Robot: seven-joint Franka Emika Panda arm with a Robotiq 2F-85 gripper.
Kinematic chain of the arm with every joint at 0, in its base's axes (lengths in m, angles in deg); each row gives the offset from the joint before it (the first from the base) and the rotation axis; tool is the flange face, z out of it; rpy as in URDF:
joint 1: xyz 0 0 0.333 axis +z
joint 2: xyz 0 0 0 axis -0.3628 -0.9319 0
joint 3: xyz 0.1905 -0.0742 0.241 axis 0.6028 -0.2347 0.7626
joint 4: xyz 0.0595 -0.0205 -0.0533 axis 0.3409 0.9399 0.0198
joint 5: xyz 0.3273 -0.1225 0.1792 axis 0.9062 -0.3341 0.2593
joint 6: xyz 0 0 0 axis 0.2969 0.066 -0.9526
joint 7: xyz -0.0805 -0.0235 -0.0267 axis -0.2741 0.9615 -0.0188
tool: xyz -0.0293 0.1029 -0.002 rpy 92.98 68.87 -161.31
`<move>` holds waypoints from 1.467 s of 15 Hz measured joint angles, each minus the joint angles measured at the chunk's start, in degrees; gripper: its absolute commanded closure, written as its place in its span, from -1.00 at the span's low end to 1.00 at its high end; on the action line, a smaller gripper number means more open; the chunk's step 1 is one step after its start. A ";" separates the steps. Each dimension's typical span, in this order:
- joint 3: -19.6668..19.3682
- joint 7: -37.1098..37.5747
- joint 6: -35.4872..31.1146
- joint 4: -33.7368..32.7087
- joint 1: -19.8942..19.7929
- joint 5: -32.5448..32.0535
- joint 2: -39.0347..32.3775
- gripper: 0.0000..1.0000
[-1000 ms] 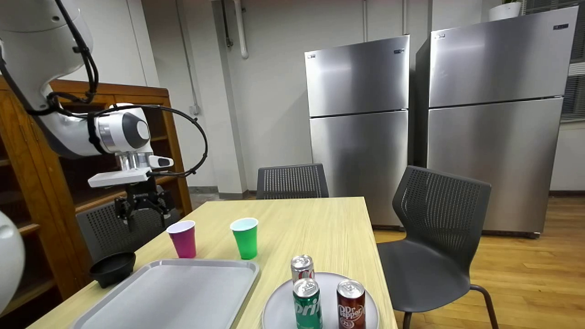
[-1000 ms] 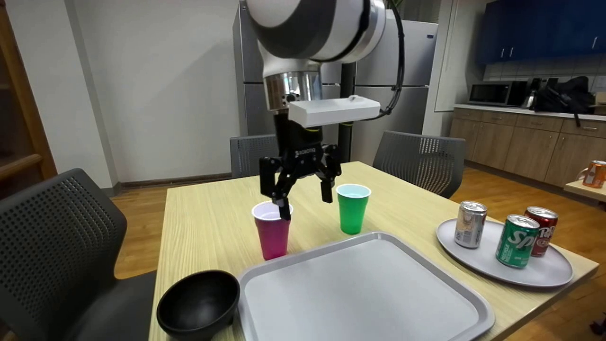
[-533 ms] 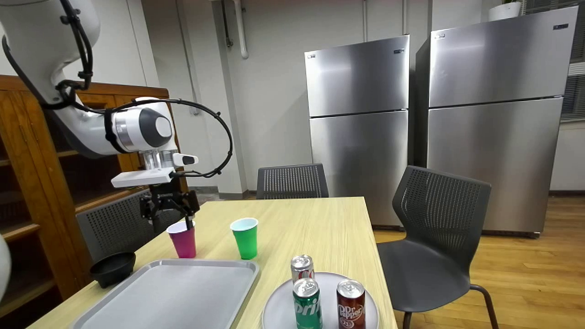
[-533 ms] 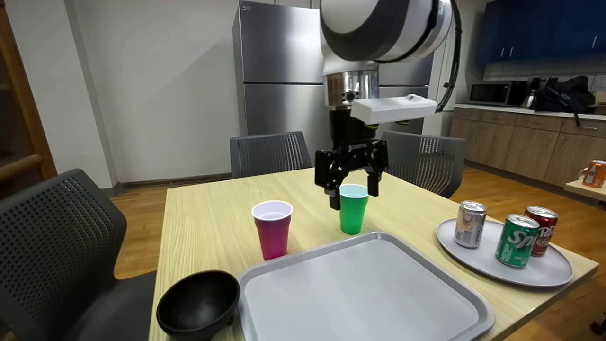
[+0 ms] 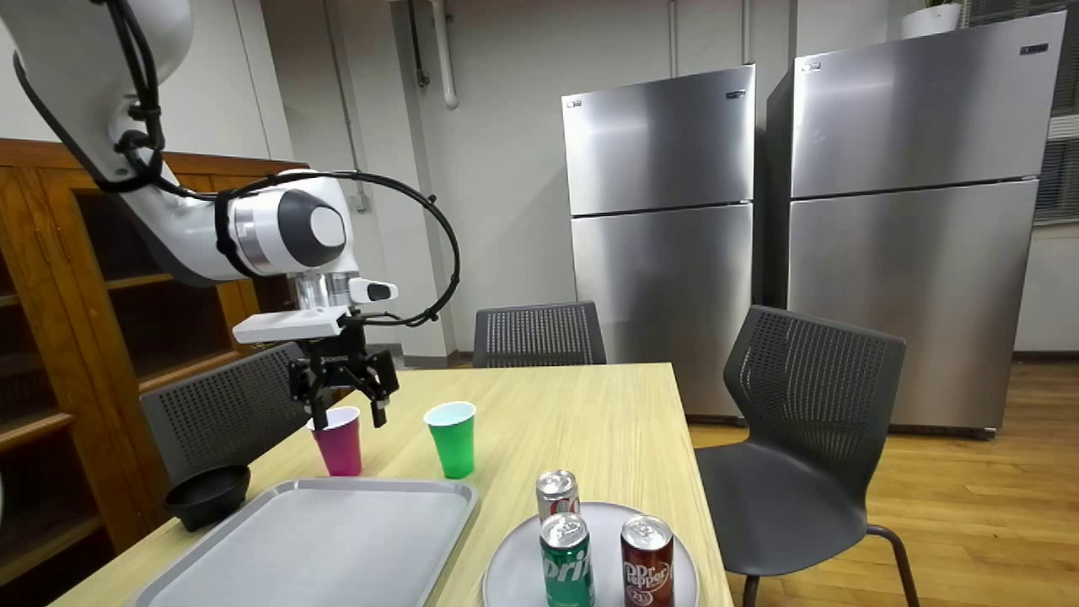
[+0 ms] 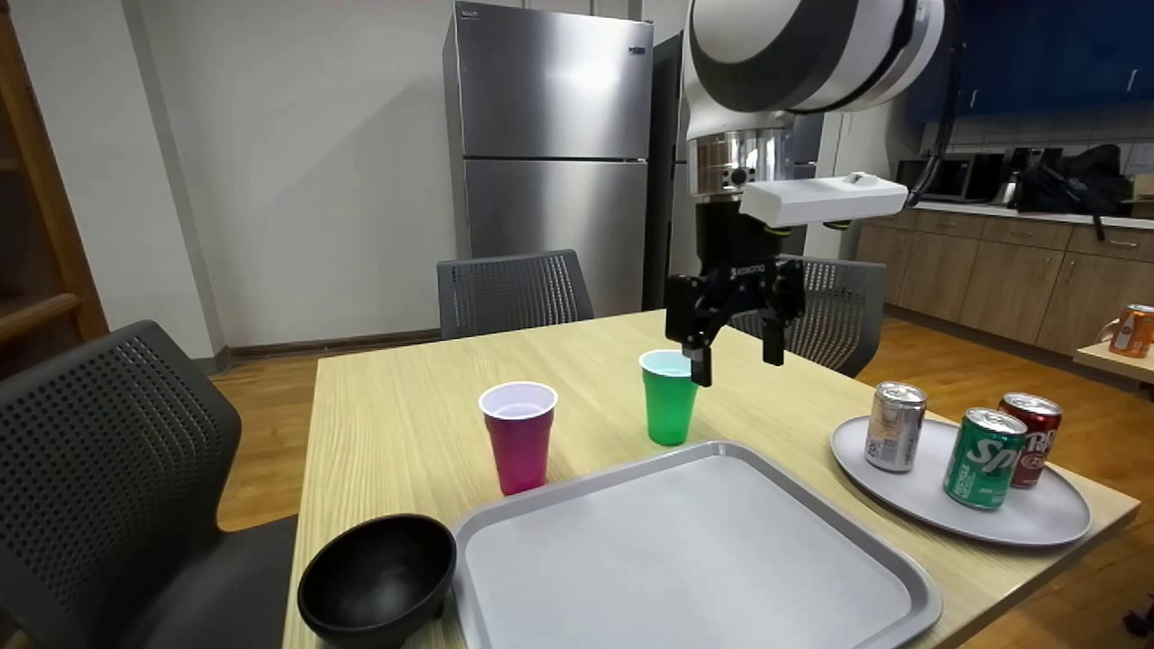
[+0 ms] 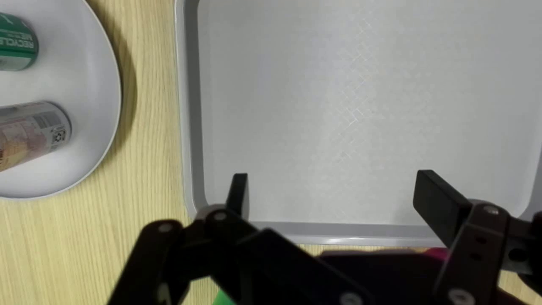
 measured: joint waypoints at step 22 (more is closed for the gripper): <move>-6.57 -13.33 -8.33 0.02 -7.11 -6.75 0.93 -1.00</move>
